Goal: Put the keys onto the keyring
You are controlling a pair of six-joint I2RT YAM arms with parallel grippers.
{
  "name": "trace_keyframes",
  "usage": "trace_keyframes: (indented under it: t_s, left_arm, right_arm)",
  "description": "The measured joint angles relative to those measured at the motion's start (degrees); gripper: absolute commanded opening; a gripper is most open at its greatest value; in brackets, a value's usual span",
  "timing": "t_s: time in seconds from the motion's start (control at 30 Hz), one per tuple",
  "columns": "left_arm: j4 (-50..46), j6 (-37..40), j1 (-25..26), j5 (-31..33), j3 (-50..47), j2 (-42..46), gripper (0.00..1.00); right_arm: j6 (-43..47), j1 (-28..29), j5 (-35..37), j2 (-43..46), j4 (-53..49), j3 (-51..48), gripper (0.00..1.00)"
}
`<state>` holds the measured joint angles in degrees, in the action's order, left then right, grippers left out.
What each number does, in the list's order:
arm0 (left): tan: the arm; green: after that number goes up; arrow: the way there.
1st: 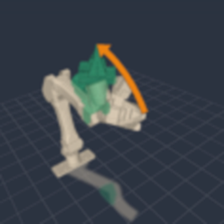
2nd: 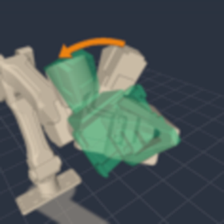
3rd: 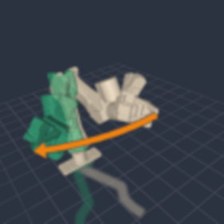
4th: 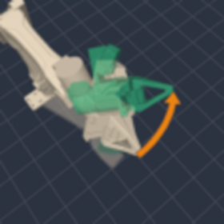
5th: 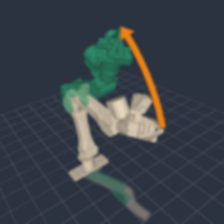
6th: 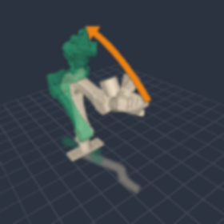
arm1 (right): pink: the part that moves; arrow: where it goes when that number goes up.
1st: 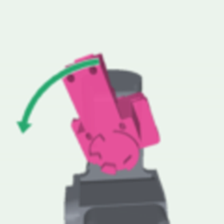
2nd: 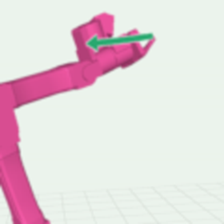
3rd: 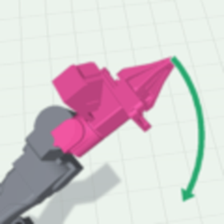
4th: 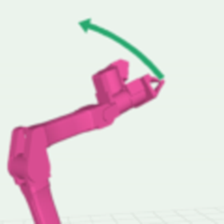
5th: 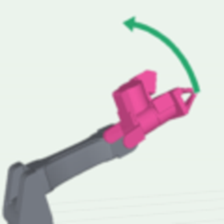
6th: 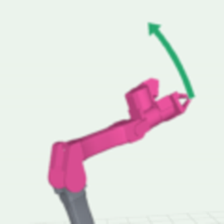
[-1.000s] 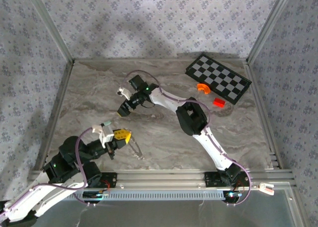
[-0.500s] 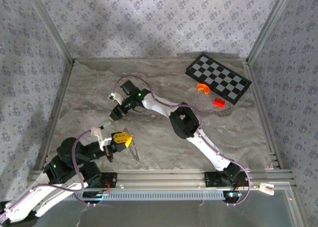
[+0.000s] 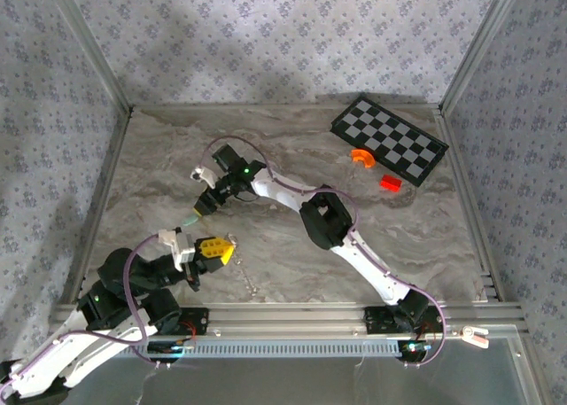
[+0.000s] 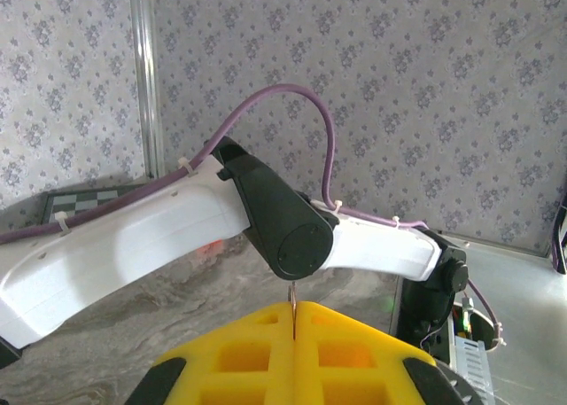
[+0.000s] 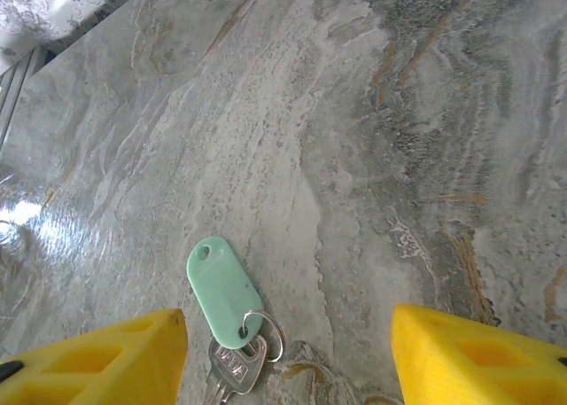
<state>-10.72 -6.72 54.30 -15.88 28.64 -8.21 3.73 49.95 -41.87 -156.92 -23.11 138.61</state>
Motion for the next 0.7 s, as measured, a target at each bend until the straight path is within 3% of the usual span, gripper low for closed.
trace_keyframes:
  t_s: [0.7]
  left_arm:
    - [0.5,0.0,0.0,0.02,-0.35,1.4,0.0]
  right_arm:
    - [5.6,2.34,1.07,-0.17,-3.08,0.63,0.46]
